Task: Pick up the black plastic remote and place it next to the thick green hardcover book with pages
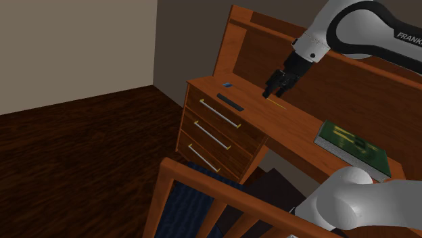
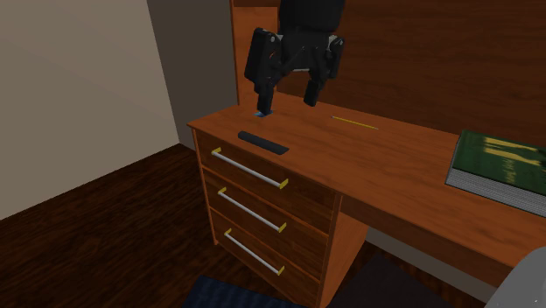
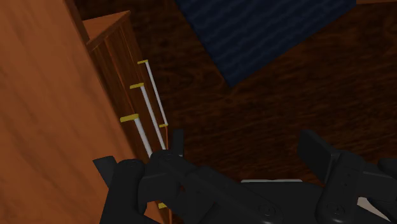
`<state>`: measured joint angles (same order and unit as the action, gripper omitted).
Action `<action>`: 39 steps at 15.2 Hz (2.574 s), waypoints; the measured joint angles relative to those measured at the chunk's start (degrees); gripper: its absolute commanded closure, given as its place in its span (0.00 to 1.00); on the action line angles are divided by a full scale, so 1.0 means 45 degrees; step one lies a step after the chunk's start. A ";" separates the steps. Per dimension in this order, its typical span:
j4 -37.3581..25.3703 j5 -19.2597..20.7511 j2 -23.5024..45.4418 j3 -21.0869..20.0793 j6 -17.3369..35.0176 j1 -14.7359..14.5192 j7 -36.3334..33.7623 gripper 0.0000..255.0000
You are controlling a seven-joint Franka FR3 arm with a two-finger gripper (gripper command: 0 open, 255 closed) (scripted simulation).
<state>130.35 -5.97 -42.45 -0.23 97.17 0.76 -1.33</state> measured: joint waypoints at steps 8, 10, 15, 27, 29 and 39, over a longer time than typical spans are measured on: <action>0.0369 0.0460 0.1740 0.0658 0.2165 0.0103 0.1357 0.00; 0.0271 0.0565 0.2488 0.0863 0.2867 0.0122 0.1787 0.00; -0.0232 0.0714 0.4389 0.1423 0.4379 0.0171 0.2922 0.00; -0.3258 0.0033 0.9857 0.2385 0.7086 0.0335 0.5725 0.00; -0.3903 -0.0138 1.0676 0.2436 0.7301 0.0422 0.6137 0.00; -0.5489 -0.0782 1.3231 0.2368 0.8325 0.0757 0.7126 0.00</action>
<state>105.65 -9.48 17.09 10.42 134.64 4.17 30.73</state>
